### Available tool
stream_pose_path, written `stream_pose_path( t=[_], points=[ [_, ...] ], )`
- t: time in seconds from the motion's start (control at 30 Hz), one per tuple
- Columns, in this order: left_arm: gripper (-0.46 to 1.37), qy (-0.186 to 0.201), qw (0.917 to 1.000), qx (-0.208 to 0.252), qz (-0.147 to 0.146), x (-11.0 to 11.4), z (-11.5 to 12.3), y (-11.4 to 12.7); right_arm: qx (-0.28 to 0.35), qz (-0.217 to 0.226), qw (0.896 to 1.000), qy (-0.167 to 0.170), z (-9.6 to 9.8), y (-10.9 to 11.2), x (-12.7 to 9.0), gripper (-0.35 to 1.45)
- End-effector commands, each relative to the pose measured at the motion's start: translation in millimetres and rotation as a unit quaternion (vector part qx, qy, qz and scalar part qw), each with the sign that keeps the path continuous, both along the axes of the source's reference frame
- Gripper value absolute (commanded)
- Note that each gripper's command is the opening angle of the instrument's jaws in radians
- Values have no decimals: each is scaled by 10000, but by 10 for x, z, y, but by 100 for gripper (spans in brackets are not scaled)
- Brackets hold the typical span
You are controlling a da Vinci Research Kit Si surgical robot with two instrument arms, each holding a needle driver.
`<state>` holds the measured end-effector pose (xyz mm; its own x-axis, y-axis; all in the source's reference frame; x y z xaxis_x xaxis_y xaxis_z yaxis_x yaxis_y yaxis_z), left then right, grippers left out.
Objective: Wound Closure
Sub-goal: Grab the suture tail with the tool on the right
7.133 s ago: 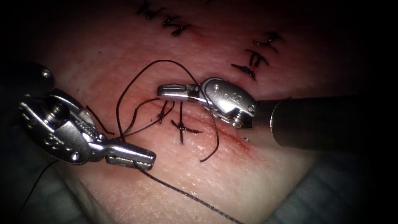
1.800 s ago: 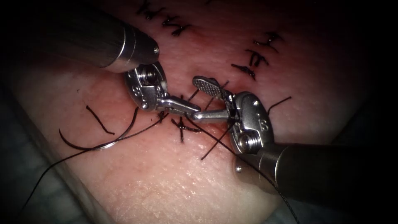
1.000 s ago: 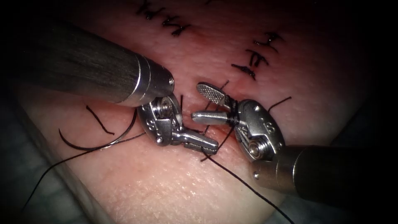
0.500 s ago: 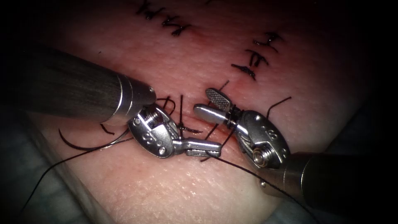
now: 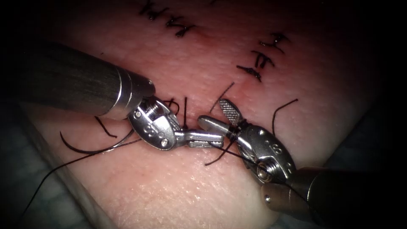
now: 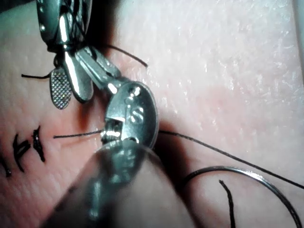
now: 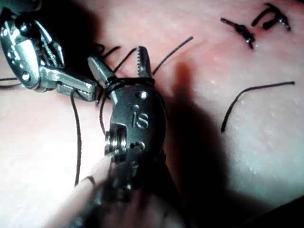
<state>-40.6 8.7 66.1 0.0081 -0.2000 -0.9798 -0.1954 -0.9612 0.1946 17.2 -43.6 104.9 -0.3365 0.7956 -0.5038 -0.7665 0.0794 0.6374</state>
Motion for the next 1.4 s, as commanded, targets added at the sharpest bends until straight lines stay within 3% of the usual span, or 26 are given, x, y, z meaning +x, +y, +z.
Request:
stream_pose_path(
  t=[0.03,0.17,0.5,0.87,1.2,1.4],
  points=[
    [-35,2,10000,-35,41,-1,0,2,142,96,9999,26,2,2,1,90],
    [-35,25,10000,-17,61,-1,2,9,431,299,9986,-9,19,3,-5,98],
    [-35,129,9997,-50,206,-5,21,24,856,451,9953,-53,55,6,-13,99],
    [-35,162,9994,-81,303,-11,49,31,1104,633,9919,25,81,15,-23,98],
    [-35,120,9993,-49,347,-12,51,38,1215,661,9903,117,107,22,-19,98],
    [-35,112,9993,-55,355,-12,56,42,1215,673,9902,119,113,30,-15,93]
  ],
)
